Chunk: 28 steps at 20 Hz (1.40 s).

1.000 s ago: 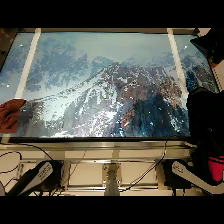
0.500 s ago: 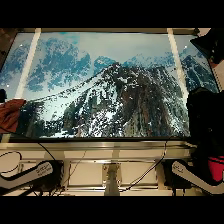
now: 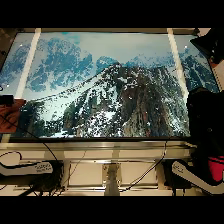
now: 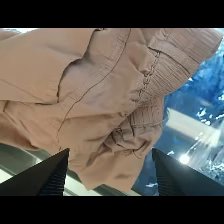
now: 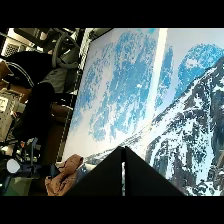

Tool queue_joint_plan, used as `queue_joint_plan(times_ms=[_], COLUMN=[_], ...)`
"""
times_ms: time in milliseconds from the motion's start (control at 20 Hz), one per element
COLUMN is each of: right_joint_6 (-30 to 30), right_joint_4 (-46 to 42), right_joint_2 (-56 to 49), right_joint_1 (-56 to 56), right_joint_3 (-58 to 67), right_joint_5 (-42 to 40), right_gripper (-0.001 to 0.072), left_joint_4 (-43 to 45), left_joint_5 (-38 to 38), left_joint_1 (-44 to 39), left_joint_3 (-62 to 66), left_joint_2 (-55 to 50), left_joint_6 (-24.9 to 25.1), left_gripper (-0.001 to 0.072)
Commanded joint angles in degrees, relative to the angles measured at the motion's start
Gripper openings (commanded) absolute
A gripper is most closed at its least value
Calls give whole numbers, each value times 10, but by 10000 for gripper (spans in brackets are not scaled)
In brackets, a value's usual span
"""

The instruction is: Fold the clothes and pants, and hang the long-sleeved shirts on hangers.

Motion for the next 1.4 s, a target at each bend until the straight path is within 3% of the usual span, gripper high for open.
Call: queue_joint_plan(times_ms=[0, 350, 400, 450, 700, 850, 1050, 1200, 1300, 1350], right_joint_6=[0, 0, 0, 0, 0, 0, 0, 0, 0, 0], right_joint_4=[0, 0, 0, 0, 0, 0, 0, 0, 0, -3], right_joint_2=[0, 0, 0, 0, 0, 0, 0, 0, 0, 0], right_joint_1=[0, 0, 0, 0, 0, 0, 0, 0, 0, 0], right_joint_3=[0, 0, 0, 0, 0, 0, 0, 0, 0, 0], right_joint_5=[0, 0, 0, 0, 0, 0, 0, 0, 0, -7], right_gripper=[23, 24, 23, 23, 23, 24, 23, 24, 24, 23], left_joint_4=[23, 47, 47, 47, 47, 46, 26, -105, -278, -378], left_joint_5=[3, 6, 8, 9, 28, 28, 32, 70, 116, 133], left_joint_1=[3, 24, 24, 25, 24, 24, 16, 0, -11, -18], left_joint_3=[0, 0, 0, 0, 0, 0, 2, 9, 38, 57], left_joint_2=[-32, -66, -67, -68, -73, -81, -76, -44, -9, 10], left_joint_6=[0, 0, 0, 0, 0, 0, -3, -3, 0, 30], left_gripper=[596, 589, 549, 420, 362, 9, 9, 8, 8, 8])
